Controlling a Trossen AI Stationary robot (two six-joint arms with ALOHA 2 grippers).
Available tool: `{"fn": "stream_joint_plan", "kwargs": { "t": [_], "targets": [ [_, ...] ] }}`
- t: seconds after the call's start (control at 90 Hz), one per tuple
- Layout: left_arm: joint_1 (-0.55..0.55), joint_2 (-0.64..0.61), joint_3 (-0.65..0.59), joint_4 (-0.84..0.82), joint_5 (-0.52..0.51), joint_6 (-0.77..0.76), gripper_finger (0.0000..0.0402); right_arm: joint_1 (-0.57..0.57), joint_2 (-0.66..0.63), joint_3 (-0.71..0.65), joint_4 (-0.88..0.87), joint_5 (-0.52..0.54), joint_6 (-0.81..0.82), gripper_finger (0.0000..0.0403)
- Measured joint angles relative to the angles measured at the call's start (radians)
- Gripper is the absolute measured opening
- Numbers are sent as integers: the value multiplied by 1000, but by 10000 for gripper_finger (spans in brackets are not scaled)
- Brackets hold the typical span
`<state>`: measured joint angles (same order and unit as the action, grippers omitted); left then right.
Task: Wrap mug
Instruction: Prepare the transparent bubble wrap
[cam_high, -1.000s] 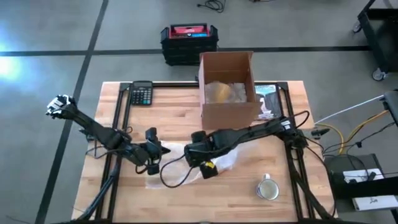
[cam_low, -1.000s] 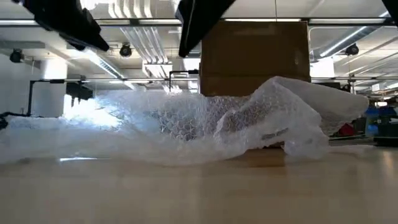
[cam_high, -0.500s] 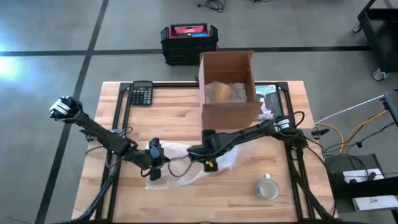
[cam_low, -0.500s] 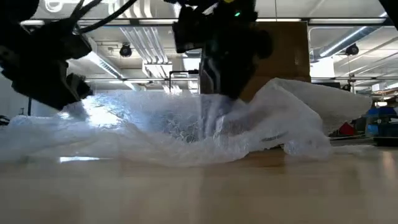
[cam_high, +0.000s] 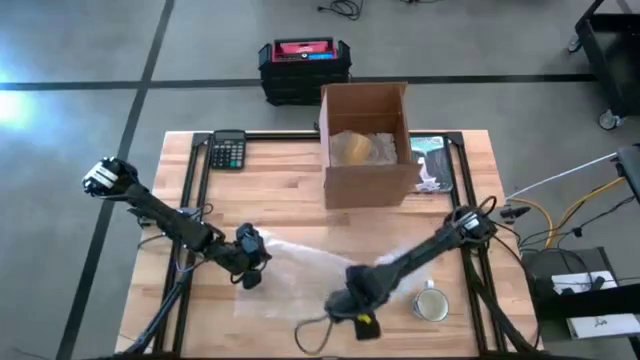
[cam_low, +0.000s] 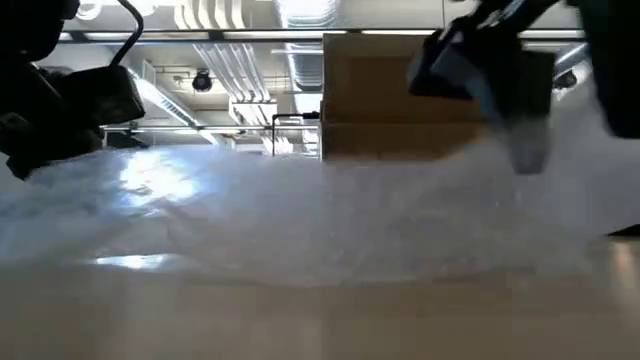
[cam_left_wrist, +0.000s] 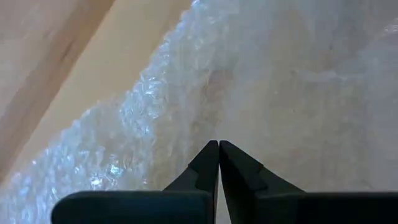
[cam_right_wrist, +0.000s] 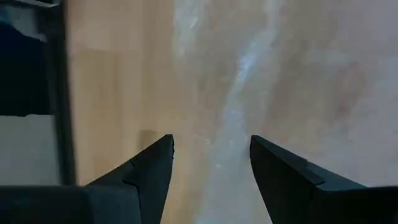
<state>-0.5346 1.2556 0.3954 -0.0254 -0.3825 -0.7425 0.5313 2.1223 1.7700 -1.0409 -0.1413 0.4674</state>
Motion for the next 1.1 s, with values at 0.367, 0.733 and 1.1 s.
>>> {"fn": "stream_joint_plan", "kwargs": {
  "t": [0.367,0.733,1.1],
  "targets": [
    [-21,-7,2,-149,320,-207,0,64,0,-2,70,47,138,191],
    [-68,-45,35,-160,315,-224,0,36,-8,90,65,131,36,188],
    [-86,-45,109,-144,223,-140,0,-13,-13,221,-262,491,-133,184]
  ]
}}
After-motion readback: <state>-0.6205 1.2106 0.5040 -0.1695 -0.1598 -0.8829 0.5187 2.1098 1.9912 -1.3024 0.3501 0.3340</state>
